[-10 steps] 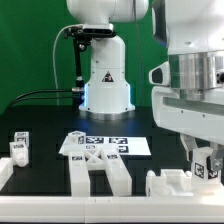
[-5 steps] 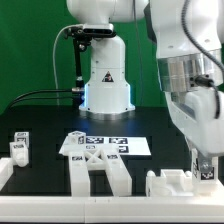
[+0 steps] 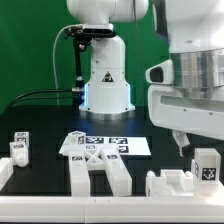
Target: Assemble chair
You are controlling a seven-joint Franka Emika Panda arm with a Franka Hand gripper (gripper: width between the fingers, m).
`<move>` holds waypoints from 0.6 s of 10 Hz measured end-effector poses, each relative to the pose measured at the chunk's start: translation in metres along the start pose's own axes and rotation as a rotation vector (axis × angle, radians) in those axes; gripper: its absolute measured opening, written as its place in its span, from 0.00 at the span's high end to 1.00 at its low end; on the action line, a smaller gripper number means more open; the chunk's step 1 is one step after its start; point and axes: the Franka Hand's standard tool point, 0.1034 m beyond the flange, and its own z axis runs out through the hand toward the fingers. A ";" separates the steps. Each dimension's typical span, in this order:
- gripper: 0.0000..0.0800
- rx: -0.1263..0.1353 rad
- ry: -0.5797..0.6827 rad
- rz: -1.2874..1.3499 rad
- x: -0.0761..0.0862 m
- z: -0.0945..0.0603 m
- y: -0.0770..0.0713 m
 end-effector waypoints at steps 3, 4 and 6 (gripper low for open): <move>0.19 0.007 0.011 -0.182 0.005 0.001 0.001; 0.19 -0.014 0.019 -0.407 0.006 0.000 0.002; 0.19 -0.029 0.023 -0.622 0.006 0.001 -0.001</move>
Offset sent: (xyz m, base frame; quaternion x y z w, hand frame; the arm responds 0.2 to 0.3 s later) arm -0.0009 -0.0016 0.0030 -0.0208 -0.0067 -0.4203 0.9071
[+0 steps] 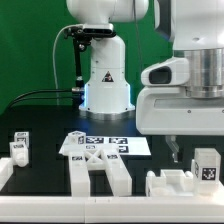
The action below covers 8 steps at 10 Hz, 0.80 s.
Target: Assemble chair
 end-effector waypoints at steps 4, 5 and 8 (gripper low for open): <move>0.65 -0.001 -0.002 0.134 0.000 0.002 0.001; 0.65 0.000 -0.003 0.225 0.000 0.002 0.001; 0.64 0.007 0.002 0.673 0.001 0.001 0.003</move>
Offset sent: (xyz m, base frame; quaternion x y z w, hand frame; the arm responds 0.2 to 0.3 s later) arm 0.0000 0.0000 0.0000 0.0000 0.0000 0.1296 0.9916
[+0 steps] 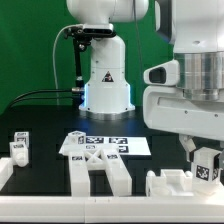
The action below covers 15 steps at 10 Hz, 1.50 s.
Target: Assemble chair
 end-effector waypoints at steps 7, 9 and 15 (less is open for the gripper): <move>0.41 0.038 -0.046 0.462 0.003 0.002 0.004; 0.23 0.032 -0.029 0.109 0.004 -0.002 -0.001; 0.19 -0.010 0.014 -0.735 0.001 -0.003 -0.003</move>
Offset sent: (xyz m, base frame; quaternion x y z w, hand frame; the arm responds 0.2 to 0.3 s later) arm 0.0040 -0.0015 0.0005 0.0149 -0.0179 0.1775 0.9838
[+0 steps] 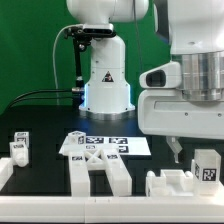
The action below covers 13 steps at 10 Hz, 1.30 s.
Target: Assemble chair
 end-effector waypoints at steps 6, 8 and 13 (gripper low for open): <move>0.64 0.002 -0.003 0.200 0.000 0.002 0.001; 0.64 -0.004 0.000 0.458 0.000 0.002 0.002; 0.64 0.049 -0.061 1.294 -0.001 0.004 0.011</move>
Offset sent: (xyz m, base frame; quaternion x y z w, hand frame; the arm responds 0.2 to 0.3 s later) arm 0.0000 0.0000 0.0000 0.0000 0.0000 0.0000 1.0000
